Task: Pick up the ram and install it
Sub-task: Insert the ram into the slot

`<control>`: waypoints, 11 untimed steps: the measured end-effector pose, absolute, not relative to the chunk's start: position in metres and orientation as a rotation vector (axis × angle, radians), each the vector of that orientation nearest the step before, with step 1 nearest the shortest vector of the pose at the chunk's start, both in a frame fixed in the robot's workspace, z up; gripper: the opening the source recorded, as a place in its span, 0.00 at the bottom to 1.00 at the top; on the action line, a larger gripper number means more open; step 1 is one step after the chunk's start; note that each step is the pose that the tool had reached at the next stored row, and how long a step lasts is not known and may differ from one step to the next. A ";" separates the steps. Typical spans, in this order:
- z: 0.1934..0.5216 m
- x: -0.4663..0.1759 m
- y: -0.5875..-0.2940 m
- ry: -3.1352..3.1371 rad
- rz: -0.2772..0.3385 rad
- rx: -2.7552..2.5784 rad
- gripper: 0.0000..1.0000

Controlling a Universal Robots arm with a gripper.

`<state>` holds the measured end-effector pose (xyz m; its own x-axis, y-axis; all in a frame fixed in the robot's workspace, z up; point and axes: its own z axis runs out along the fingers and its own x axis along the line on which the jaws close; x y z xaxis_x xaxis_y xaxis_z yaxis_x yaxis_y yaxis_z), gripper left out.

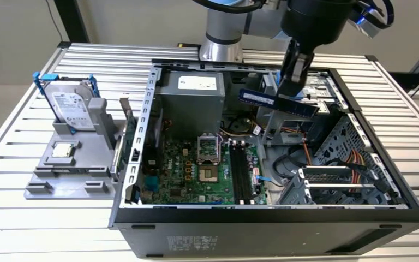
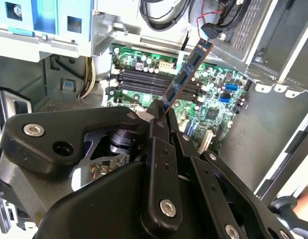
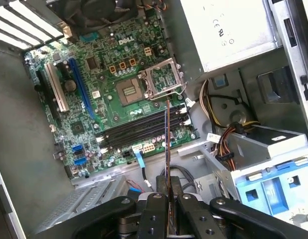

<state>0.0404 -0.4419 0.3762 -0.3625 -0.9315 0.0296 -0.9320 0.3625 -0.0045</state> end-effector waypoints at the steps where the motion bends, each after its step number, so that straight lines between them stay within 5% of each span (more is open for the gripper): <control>1: 0.376 0.040 -0.442 -2.579 0.032 1.755 0.00; 11: 0.376 0.040 -0.442 -2.628 0.031 1.680 0.00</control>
<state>0.0404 -0.4419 0.3762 -0.4193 -0.9073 0.0296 -0.9078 0.4194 -0.0045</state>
